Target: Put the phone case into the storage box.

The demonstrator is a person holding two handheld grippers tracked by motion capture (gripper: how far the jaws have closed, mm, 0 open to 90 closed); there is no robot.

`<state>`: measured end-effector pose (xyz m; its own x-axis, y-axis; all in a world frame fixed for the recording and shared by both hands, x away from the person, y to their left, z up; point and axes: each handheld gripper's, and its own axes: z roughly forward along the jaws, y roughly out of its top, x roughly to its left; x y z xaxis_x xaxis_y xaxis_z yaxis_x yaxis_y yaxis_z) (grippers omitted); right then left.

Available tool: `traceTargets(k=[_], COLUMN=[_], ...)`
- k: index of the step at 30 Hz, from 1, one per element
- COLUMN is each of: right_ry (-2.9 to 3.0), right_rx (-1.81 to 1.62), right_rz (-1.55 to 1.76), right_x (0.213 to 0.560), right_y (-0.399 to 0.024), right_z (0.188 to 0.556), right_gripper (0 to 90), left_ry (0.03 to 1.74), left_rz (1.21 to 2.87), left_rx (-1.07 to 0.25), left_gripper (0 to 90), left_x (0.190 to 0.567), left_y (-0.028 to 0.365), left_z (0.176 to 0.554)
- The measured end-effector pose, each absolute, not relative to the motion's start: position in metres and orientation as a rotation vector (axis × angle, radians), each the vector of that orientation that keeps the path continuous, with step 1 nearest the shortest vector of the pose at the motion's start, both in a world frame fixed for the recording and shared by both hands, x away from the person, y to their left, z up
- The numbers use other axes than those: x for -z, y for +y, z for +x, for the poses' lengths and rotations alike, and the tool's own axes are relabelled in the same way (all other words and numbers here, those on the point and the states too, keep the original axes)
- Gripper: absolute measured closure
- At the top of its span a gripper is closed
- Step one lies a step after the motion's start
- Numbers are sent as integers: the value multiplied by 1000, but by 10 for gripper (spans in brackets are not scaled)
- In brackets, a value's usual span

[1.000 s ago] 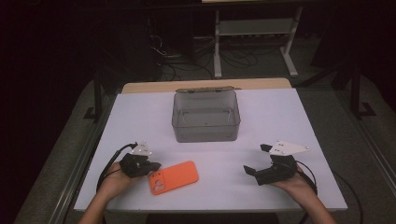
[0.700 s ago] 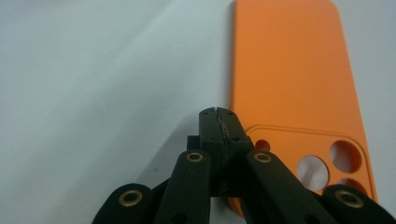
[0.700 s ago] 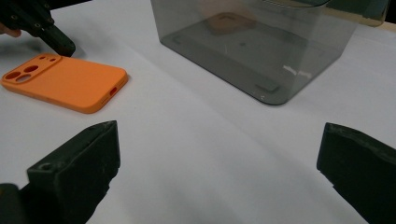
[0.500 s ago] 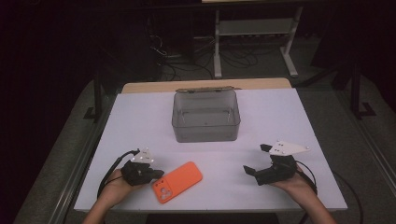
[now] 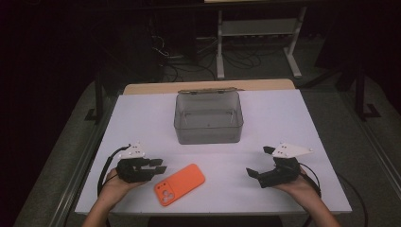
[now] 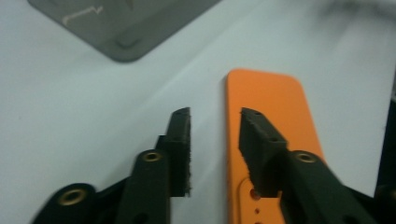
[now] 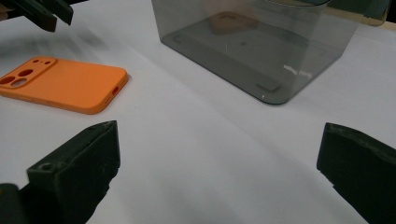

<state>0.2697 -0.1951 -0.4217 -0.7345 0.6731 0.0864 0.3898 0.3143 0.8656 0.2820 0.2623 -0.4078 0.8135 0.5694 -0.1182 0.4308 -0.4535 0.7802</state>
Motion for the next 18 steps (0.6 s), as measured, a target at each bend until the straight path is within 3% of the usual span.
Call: traceTargets(k=[10,18], right_ry=[2297,2292], right_rx=[-1387,-1391], right_rz=[942,946], right_x=[422,421], right_y=[-194,-195], right_z=[270,269], right_gripper=[0,0], left_ry=[688,678], left_rz=[1985,1932], left_rx=[-271,-295], left_gripper=[206,0], left_x=[418,422], left_y=[257,262], left_z=[272,273])
